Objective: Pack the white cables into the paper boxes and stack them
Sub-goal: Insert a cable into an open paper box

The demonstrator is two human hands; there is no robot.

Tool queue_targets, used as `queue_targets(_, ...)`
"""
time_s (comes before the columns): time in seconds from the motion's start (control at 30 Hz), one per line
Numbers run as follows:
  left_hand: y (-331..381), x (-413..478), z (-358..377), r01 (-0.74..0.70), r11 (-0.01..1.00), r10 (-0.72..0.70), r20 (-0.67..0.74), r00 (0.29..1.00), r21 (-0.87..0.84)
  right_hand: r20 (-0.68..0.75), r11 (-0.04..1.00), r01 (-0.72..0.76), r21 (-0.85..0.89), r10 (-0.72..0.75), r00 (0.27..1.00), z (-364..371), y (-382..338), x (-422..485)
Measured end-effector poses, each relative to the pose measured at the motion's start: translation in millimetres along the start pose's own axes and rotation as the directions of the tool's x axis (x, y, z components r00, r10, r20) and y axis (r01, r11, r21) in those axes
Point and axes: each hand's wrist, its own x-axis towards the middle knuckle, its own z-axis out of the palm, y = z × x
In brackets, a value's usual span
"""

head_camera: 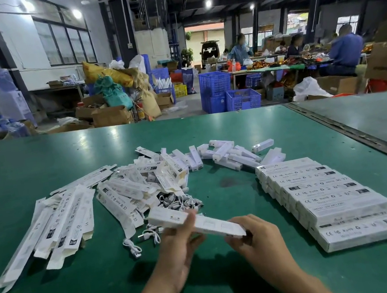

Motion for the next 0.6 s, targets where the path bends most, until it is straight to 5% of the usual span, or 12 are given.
queue_targets(0.2, -7, -3, 12, -0.01, 1.0, 0.011, 0.039, 0.999, -0.022, 0.169, 0.993, -0.099, 0.057, 0.089, 0.982, 9, 2, 0)
queue_targets(0.4, -1, 16, -8, -0.132, 0.991, 0.128, -0.175, 0.976, -0.008, 0.281, 0.971, -0.085, -0.225, 0.148, 0.948, 28, 26, 27)
queue_targets(0.6, -3, 33, -11, -0.143, 0.979, 0.109, -0.218, 0.97, -0.146, 0.194, 0.939, -0.342, 0.023, 0.332, 0.923, 46, 47, 99)
